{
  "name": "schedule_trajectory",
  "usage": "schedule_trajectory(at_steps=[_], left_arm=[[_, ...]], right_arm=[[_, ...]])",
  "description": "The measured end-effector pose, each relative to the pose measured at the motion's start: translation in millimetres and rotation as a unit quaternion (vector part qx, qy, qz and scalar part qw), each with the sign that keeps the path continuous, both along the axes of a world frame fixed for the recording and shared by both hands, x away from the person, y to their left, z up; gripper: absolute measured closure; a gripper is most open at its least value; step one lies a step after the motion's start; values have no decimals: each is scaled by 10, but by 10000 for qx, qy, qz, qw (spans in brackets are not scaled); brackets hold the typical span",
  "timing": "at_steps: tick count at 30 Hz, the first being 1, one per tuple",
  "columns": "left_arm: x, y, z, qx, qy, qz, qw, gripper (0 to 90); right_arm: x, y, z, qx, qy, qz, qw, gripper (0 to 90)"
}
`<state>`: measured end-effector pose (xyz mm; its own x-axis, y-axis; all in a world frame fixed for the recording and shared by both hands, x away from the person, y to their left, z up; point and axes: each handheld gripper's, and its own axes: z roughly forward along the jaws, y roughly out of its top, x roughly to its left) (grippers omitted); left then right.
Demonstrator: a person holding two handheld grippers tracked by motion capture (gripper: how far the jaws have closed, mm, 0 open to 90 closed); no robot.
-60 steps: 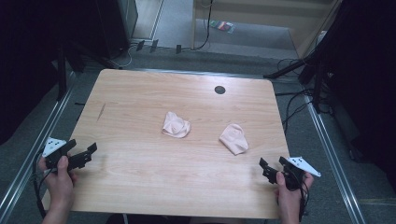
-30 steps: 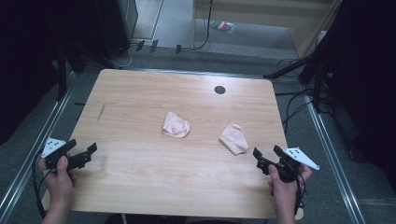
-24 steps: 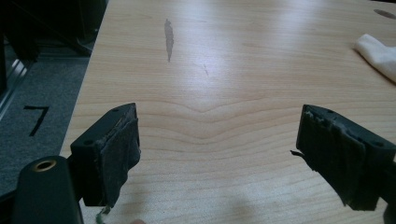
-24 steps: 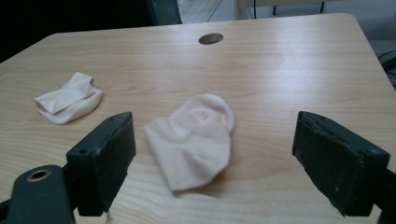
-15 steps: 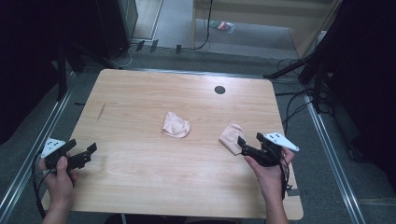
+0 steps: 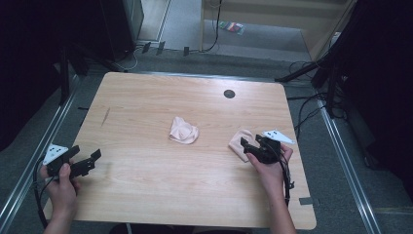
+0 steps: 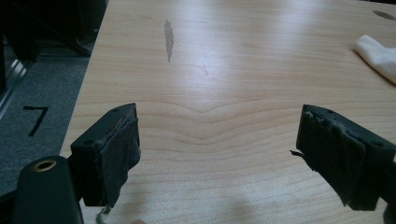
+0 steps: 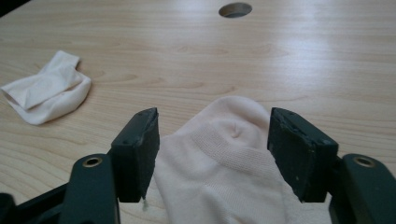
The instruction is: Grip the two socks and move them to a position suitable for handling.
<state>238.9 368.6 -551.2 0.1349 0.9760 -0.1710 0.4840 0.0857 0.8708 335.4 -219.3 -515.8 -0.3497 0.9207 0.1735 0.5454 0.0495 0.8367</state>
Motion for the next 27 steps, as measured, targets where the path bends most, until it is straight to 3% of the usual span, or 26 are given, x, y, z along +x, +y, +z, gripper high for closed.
schedule_trajectory(at_steps=[8,16,21,24,25,26,27], left_arm=[[1,0,0,-4,4,-6,10000,140],[1,0,-1,-10,6,-7,10000,140],[2,-1,-1,-9,3,-6,10000,140],[2,-3,-1,-2,12,-5,10000,140],[2,-3,-1,-2,12,-5,10000,140],[3,-4,-1,-6,11,-2,10000,140],[3,-4,-1,-6,11,-2,10000,140]], right_arm=[[142,103,-164,-322,331,87,9989,338],[222,189,-305,-615,460,53,9970,333],[210,226,-328,-833,410,6,9957,362],[178,227,-330,-904,345,-49,9953,506],[178,227,-330,-904,345,-49,9953,506],[165,216,-330,-888,335,-143,9954,583],[165,216,-330,-888,335,-143,9954,583]])
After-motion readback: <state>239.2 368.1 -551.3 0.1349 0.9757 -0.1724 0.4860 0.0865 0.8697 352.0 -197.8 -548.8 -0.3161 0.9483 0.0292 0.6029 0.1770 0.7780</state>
